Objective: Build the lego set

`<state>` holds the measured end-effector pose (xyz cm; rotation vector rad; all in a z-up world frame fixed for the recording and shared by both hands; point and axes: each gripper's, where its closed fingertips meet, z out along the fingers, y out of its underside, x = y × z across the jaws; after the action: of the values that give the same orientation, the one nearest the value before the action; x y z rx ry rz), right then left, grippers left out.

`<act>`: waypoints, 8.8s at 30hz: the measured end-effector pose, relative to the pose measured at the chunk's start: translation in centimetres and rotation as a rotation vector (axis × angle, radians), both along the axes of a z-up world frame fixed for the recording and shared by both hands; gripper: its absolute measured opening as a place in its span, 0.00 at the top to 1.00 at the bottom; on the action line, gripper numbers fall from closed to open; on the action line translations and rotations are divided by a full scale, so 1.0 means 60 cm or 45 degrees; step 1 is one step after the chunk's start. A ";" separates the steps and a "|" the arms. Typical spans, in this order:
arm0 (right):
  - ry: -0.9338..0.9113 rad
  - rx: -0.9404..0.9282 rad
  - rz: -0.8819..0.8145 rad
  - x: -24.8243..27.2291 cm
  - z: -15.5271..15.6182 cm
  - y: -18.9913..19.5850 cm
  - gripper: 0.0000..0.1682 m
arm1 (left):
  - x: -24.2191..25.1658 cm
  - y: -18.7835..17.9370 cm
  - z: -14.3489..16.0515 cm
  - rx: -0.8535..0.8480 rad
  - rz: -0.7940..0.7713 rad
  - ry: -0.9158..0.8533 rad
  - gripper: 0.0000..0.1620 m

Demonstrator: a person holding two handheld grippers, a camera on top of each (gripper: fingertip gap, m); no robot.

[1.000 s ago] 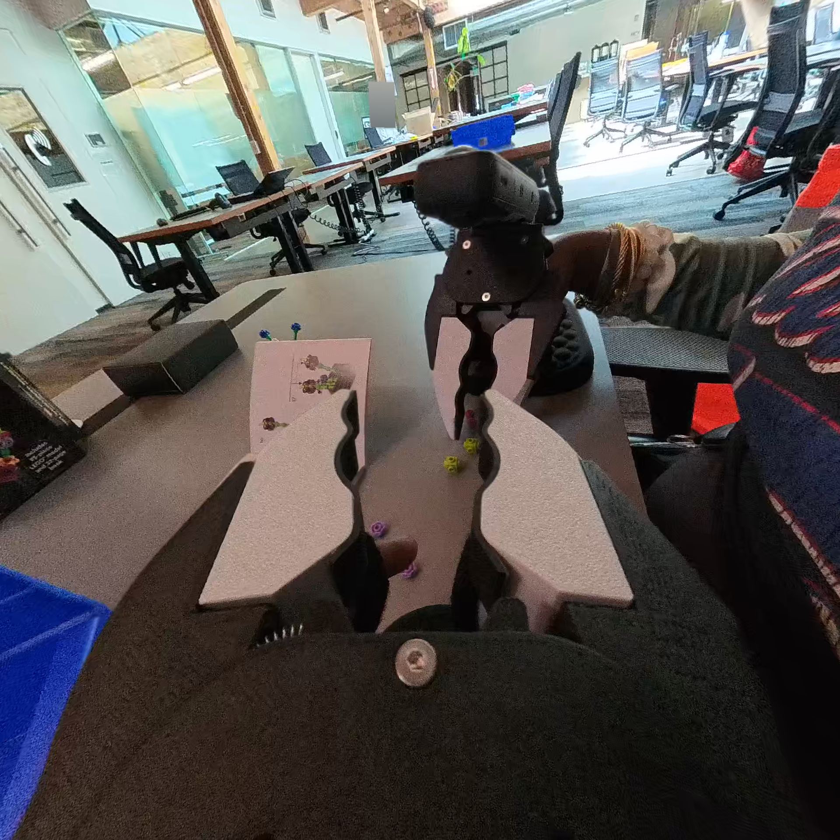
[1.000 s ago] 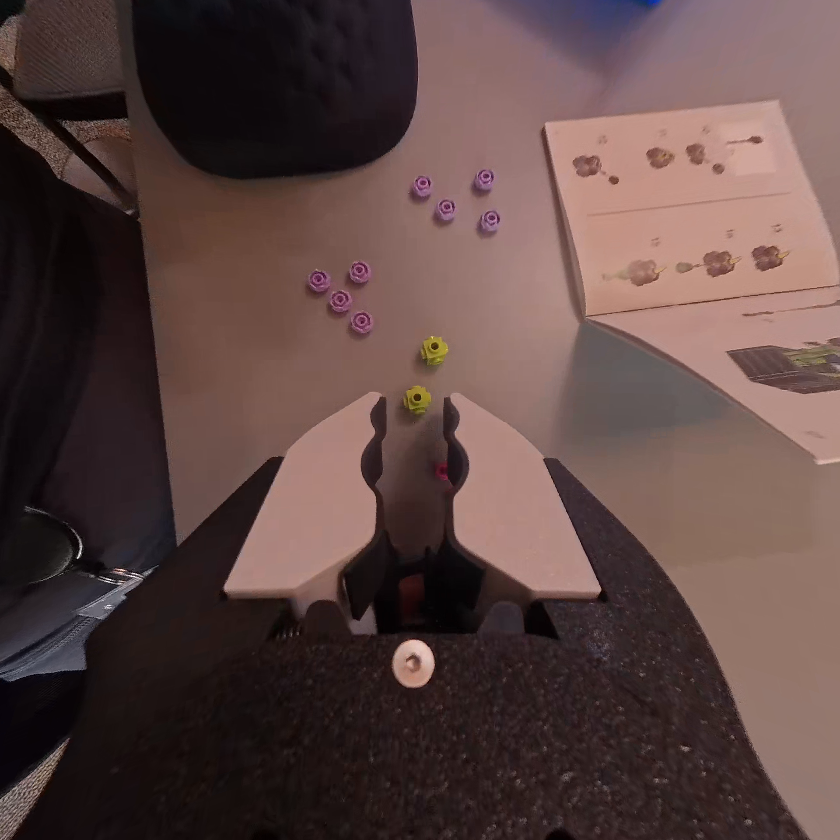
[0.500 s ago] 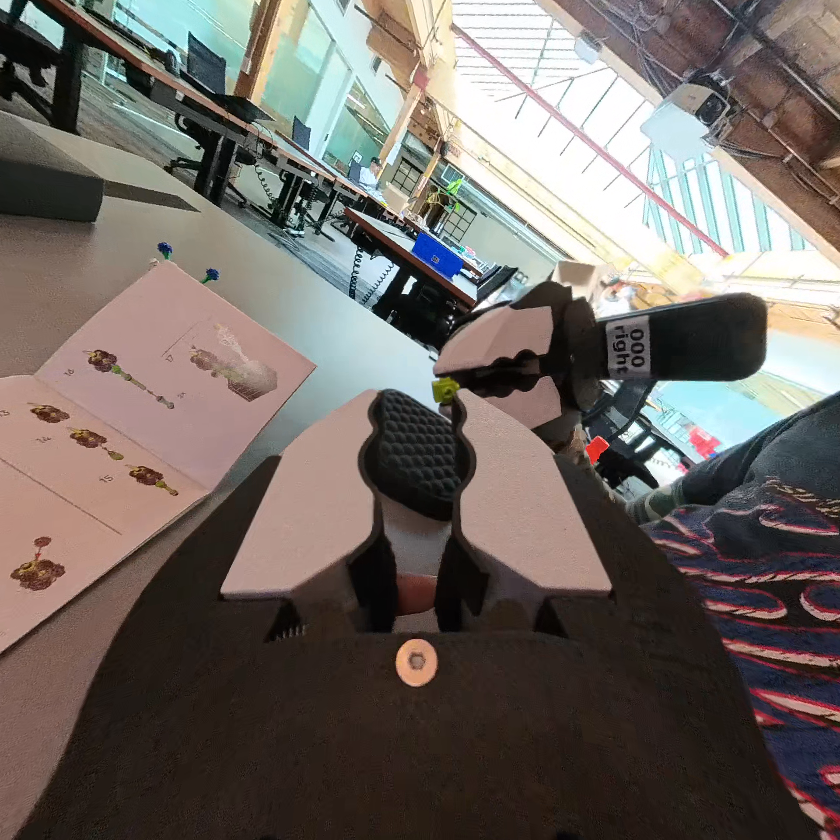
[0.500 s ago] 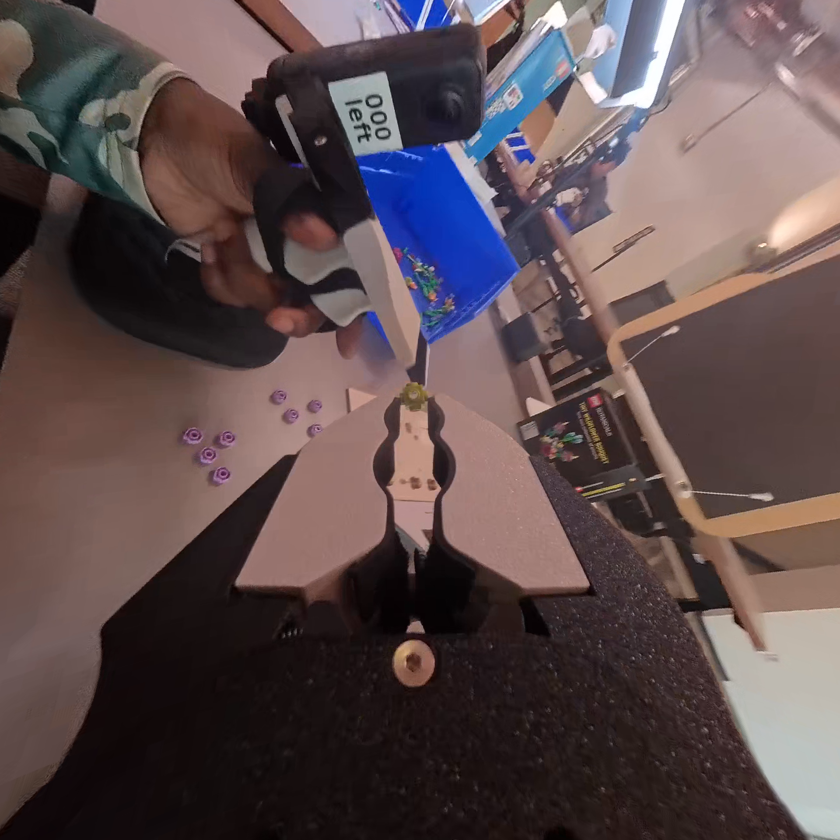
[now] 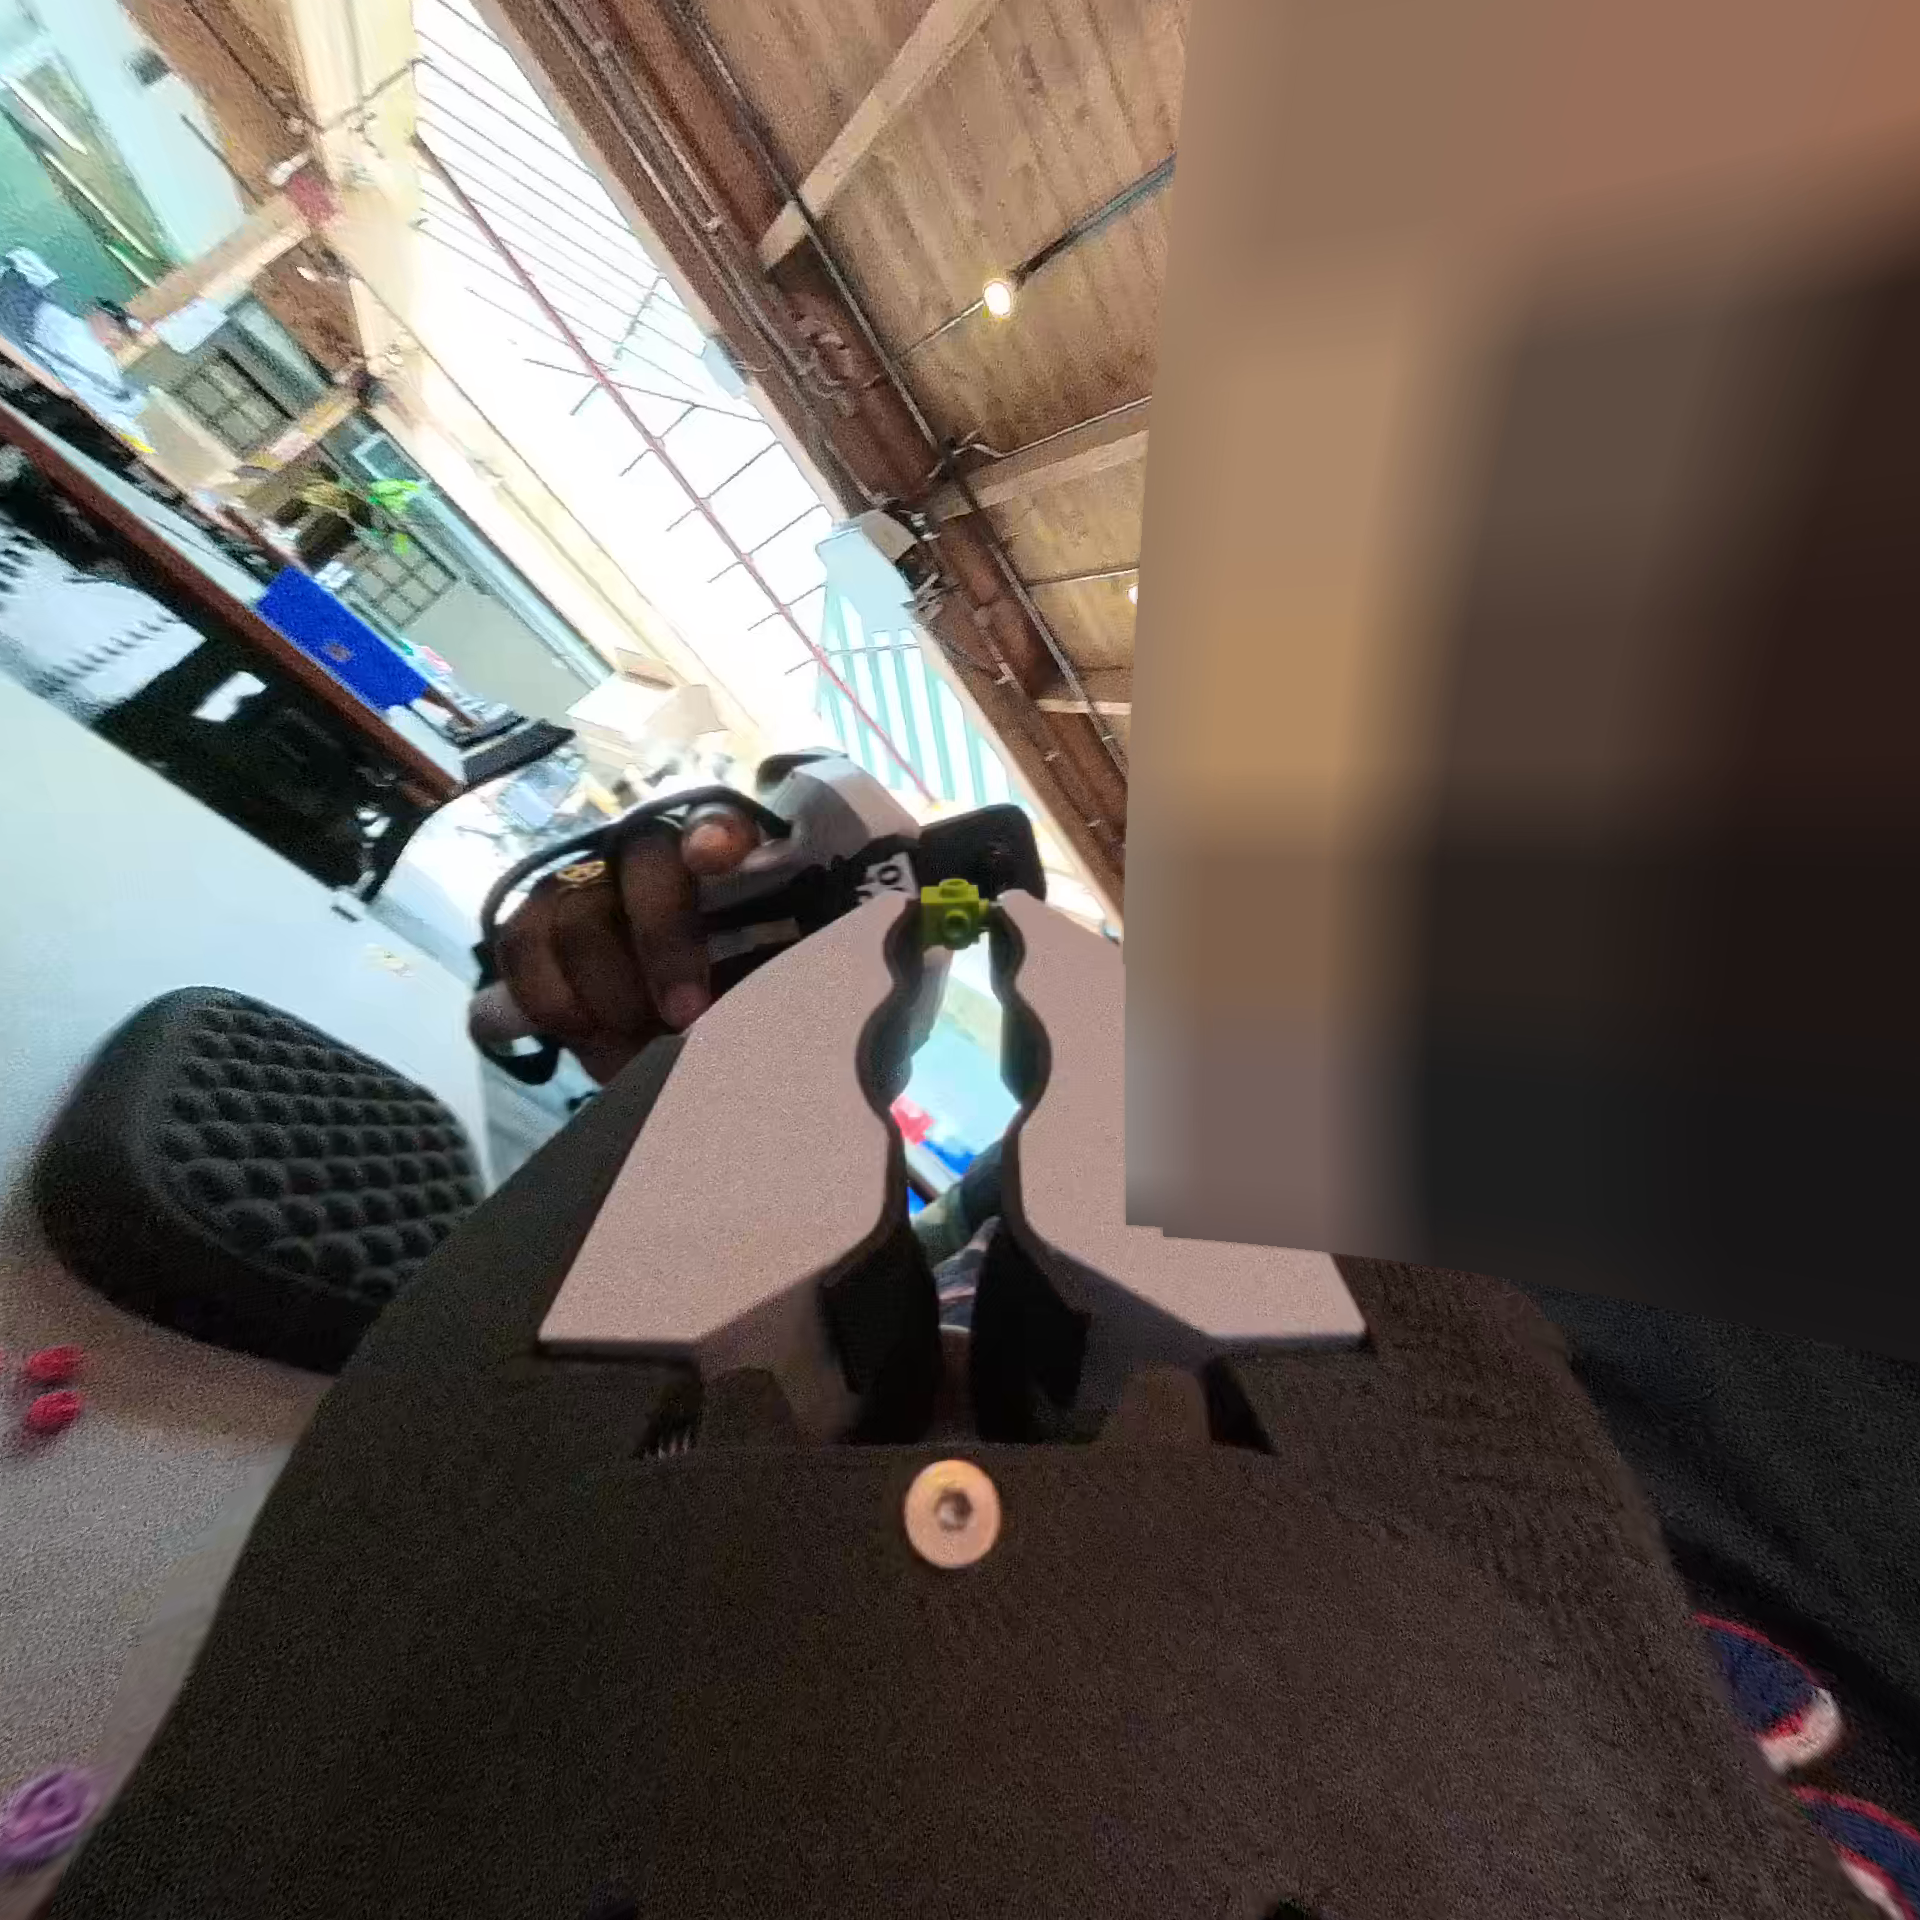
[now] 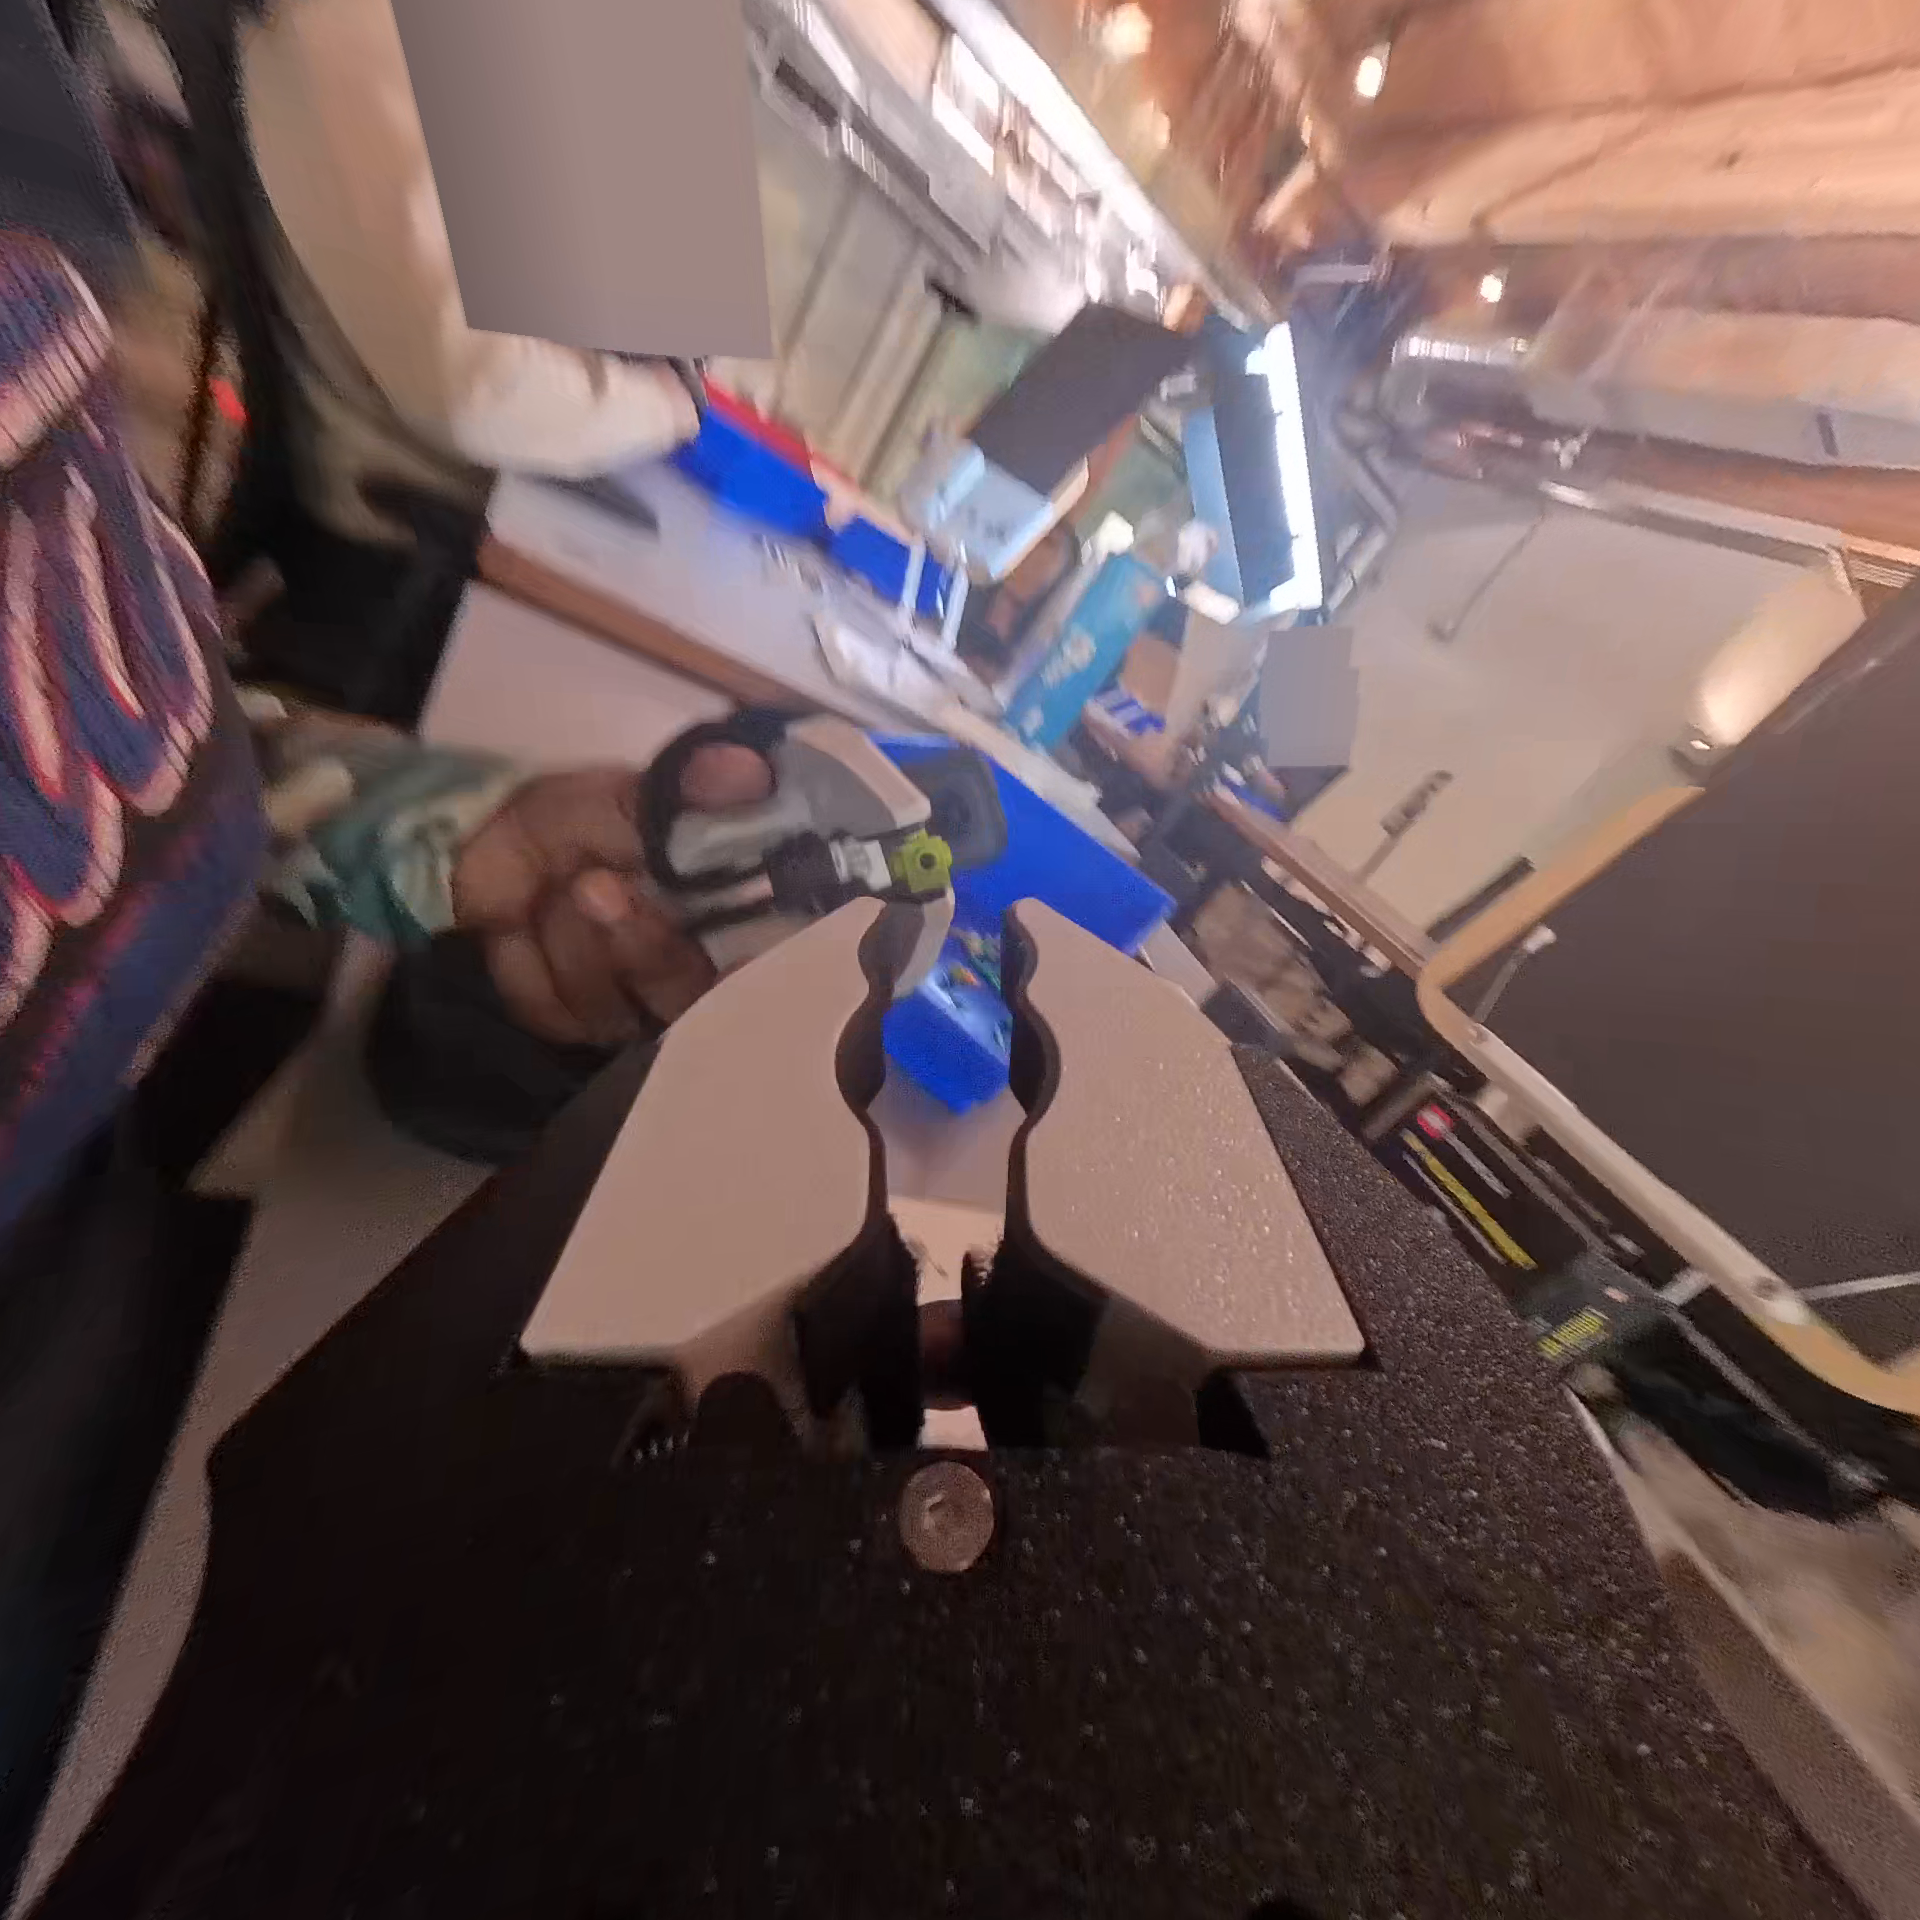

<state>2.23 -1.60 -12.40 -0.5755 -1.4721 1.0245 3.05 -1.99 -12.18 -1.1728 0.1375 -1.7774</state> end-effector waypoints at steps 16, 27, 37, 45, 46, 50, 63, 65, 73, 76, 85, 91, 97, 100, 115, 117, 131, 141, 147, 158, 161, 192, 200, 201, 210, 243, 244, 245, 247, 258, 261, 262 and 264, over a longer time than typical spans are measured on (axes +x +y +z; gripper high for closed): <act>-0.142 -1.075 0.324 -0.014 0.011 0.021 0.93 | -0.016 0.004 -0.019 0.299 0.404 0.368 0.77; -0.407 -2.077 0.741 -0.022 -0.040 0.037 0.93 | -0.017 0.042 -0.058 0.994 0.940 1.502 0.79; -0.447 -2.118 0.733 -0.027 -0.054 0.034 0.93 | -0.016 0.056 -0.067 1.054 0.960 1.636 0.85; -0.450 -2.139 0.740 -0.028 -0.057 0.034 0.93 | -0.016 0.064 -0.073 1.063 0.972 1.672 0.92; -0.453 -2.140 0.739 -0.028 -0.059 0.033 0.93 | -0.016 0.064 -0.073 1.060 0.972 1.672 0.93; -0.416 -2.104 0.728 -0.027 -0.055 0.035 0.90 | -0.017 0.061 -0.070 1.016 0.947 1.605 0.93; -0.075 -1.201 0.091 0.035 -0.047 0.123 0.87 | -0.093 0.067 -0.083 0.926 1.182 1.610 0.93; -0.031 -0.932 -0.113 0.049 -0.060 0.149 0.88 | -0.110 0.071 -0.083 0.933 1.275 1.661 0.93; 0.092 -0.607 -0.340 0.061 -0.086 0.175 0.92 | -0.123 0.084 -0.101 0.805 1.284 1.621 0.92; 0.122 -0.648 -0.340 0.067 -0.083 0.181 0.93 | -0.122 0.087 -0.107 0.770 1.253 1.602 0.92; 0.103 -0.704 -0.333 0.066 -0.089 0.188 0.93 | -0.134 0.096 -0.118 0.722 1.264 1.660 0.92; 0.112 -0.711 -0.335 0.067 -0.088 0.189 0.93 | -0.137 0.096 -0.116 0.685 1.256 1.616 0.93; 0.116 -0.716 -0.334 0.068 -0.088 0.190 0.93 | -0.132 0.098 -0.124 0.698 1.237 1.664 0.92; 0.113 -0.706 -0.338 0.067 -0.088 0.189 0.93 | -0.129 0.098 -0.126 0.701 1.228 1.672 0.92; -0.260 -0.866 -0.251 -0.099 -0.093 0.070 0.87 | -0.132 0.097 -0.115 0.791 1.378 1.788 0.93; -0.308 -0.920 -0.222 -0.117 -0.100 0.066 0.87 | -0.131 0.096 -0.114 0.841 1.418 1.843 0.93; -0.454 -0.839 -0.211 -0.113 -0.119 0.062 0.93 | -0.105 0.091 -0.125 1.083 1.432 2.075 0.93; -0.443 -0.935 -0.201 -0.107 -0.118 0.063 0.93 | -0.098 0.091 -0.126 1.047 1.392 2.029 0.93; -0.352 -0.930 -0.229 -0.073 -0.089 0.085 0.79 | -0.136 0.092 -0.107 0.812 1.446 1.815 0.93; -0.708 -0.736 -0.317 0.013 -0.149 0.096 0.96 | -0.160 0.092 -0.100 0.640 1.412 1.615 0.93; -0.831 -0.699 -0.245 0.014 -0.172 0.072 0.97 | -0.157 0.094 -0.107 0.652 1.399 1.663 0.93; -1.307 -0.199 -0.051 -0.002 -0.306 0.004 0.94 | -0.126 0.095 -0.130 0.692 1.242 1.740 0.93; -1.013 -0.372 -0.104 -0.028 -0.245 0.027 0.94 | -0.124 0.093 -0.129 0.630 1.206 1.678 0.93; -0.872 -0.441 -0.125 -0.038 -0.214 0.037 0.94 | -0.124 0.093 -0.127 0.611 1.197 1.653 0.93; -0.324 -0.983 -0.206 -0.082 -0.111 0.079 0.94 | -0.112 0.093 -0.137 0.680 1.211 1.785 0.93; -0.462 -0.993 -0.224 -0.082 -0.150 0.067 0.95 | -0.085 0.090 -0.168 0.926 1.166 2.122 0.93; -0.486 -0.976 -0.227 -0.080 -0.152 0.066 0.95 | -0.084 0.090 -0.170 0.949 1.163 2.147 0.93; -0.515 -0.963 -0.228 -0.079 -0.154 0.066 0.95 | -0.082 0.089 -0.171 0.970 1.157 2.166 0.93; -0.580 -0.931 -0.227 -0.075 -0.157 0.064 0.95 | -0.079 0.088 -0.175 1.008 1.141 2.193 0.93; -0.804 -0.798 -0.264 -0.069 -0.169 0.060 0.95 | -0.073 0.086 -0.184 1.017 1.100 2.204 0.93; -0.780 -0.806 -0.275 -0.071 -0.171 0.061 0.95 | -0.075 0.087 -0.188 0.992 1.083 2.197 0.93; -0.760 -0.830 -0.263 -0.071 -0.167 0.060 0.95 | -0.075 0.086 -0.186 0.982 1.085 2.167 0.93; -0.730 -0.846 -0.262 -0.071 -0.162 0.061 0.95 | -0.075 0.086 -0.180 0.970 1.099 2.128 0.93</act>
<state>-2.04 2.06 -22.12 -1.5675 -1.4883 1.2410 -1.44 3.19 -22.99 -1.4432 0.9748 0.3297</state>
